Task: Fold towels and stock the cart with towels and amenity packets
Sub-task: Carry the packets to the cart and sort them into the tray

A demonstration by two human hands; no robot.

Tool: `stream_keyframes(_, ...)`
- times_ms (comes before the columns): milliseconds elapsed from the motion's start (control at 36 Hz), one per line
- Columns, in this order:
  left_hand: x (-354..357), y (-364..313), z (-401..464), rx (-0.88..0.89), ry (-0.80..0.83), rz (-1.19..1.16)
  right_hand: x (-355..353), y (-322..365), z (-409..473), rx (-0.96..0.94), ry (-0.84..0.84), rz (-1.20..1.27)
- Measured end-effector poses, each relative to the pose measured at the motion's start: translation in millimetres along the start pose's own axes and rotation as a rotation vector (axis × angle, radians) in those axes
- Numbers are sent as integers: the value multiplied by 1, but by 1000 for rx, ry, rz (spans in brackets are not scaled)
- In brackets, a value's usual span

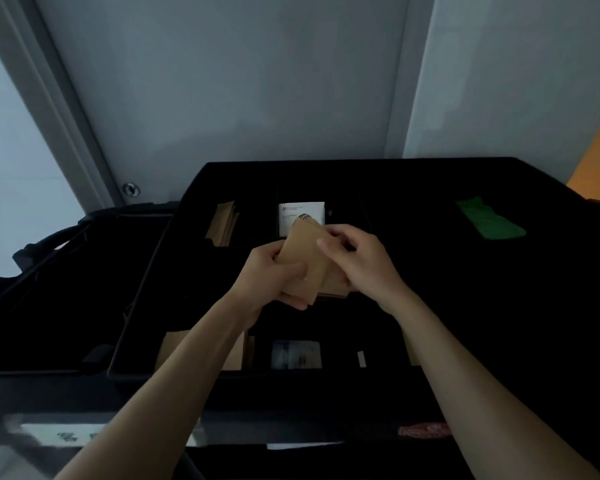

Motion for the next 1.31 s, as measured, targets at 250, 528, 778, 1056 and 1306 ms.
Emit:
stream_keyframes(250, -15, 3, 49, 198, -249, 127, -6, -20, 35, -28, -106, -389)
stream_keyframes(528, -15, 13, 63, 385, -267, 452, 12, -20, 32, -107, -97, -542)
stream_keyframes(778, -9, 4, 68, 460, -340, 474, 9, -15, 35, -116, -182, -597)
stream_keyframes(1056, -7, 11, 64, 381, -290, 501, 13, -11, 26, -41, -129, -640)
stream_keyframes(1306, -13, 15, 64, 169, -267, 504, 15, -16, 32, 26, 222, -656)
Point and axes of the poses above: each hand's wrist, its own z-axis towards the middle knuckle, its own x-axis out of the palm, y = z × x, the point moved 6 cm from there along z, towards the middle knuckle, and after that the axes turned 12 degrees about -z, right-handed, at the moved point
